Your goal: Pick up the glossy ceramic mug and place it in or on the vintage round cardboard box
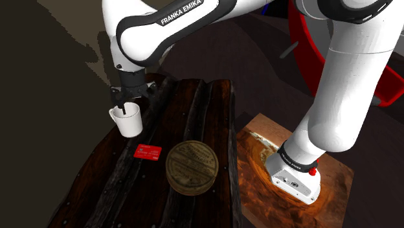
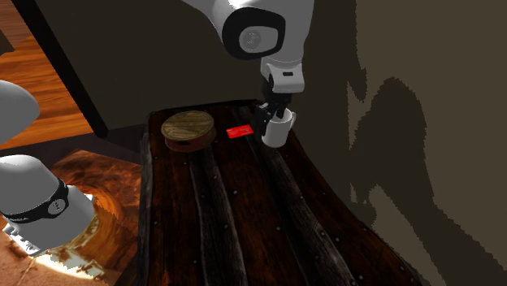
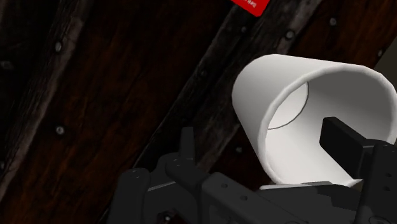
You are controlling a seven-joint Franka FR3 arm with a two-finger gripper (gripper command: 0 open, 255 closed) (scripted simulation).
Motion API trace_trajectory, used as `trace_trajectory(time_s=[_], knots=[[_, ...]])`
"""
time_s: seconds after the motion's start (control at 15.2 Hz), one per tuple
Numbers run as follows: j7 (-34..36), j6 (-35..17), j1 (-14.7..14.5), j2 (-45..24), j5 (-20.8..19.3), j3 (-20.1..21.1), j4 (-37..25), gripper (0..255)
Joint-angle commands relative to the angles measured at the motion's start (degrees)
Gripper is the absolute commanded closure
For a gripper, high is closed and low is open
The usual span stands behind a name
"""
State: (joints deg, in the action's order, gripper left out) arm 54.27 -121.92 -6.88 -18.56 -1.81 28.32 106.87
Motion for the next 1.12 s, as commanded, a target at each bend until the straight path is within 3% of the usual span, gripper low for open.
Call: trace_trajectory(time_s=[0.0, 0.53, 0.59, 1.06], knots=[[0.22, -1.38, -0.20, -0.71, -0.38, -0.13, 0.69, 0], [0.29, -1.75, -0.27, -0.92, -0.49, -0.17, 0.88, 0], [0.29, -1.75, -0.27, -0.92, -0.49, -0.17, 0.88, 255], [0.29, -1.75, -0.27, -0.92, -0.49, -0.17, 0.87, 255]])
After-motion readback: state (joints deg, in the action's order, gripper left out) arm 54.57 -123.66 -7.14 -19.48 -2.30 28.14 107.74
